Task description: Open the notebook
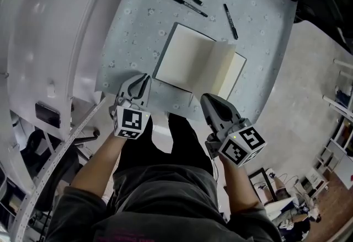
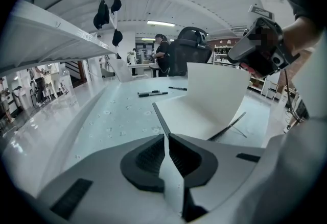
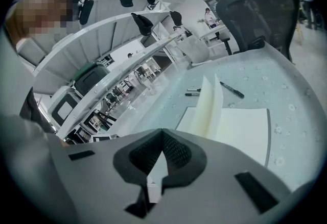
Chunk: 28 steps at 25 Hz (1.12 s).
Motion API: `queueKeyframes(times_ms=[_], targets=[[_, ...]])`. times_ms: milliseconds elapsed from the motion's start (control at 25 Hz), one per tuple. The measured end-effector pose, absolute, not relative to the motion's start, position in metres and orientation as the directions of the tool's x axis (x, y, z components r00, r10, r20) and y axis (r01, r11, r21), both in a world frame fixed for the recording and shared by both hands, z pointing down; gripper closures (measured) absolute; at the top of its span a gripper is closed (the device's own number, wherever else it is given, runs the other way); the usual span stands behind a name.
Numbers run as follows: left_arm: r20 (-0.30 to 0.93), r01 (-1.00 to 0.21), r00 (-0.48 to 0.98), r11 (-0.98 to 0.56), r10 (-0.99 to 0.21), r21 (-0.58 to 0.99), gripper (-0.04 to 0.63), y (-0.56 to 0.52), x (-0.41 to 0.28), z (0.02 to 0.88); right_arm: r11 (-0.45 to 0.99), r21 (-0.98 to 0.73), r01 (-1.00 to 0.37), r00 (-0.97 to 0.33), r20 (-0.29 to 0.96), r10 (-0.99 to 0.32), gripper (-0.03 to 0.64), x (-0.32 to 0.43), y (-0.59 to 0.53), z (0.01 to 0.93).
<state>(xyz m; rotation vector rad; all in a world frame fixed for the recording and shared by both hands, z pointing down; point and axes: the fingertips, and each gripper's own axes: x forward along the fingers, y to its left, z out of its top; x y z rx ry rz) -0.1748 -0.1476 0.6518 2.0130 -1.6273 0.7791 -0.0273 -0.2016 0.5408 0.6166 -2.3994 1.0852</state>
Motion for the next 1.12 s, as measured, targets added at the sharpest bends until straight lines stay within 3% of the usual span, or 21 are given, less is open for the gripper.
queueKeyframes(times_ms=[1120], targets=[[0.336,-0.968,0.202,-0.239,-0.92,-0.075,0.58,-0.17,-0.174,0.423,0.698,-0.469,-0.542,-0.835,0.393,-0.385,0.614,-0.032,-0.211,0.414]])
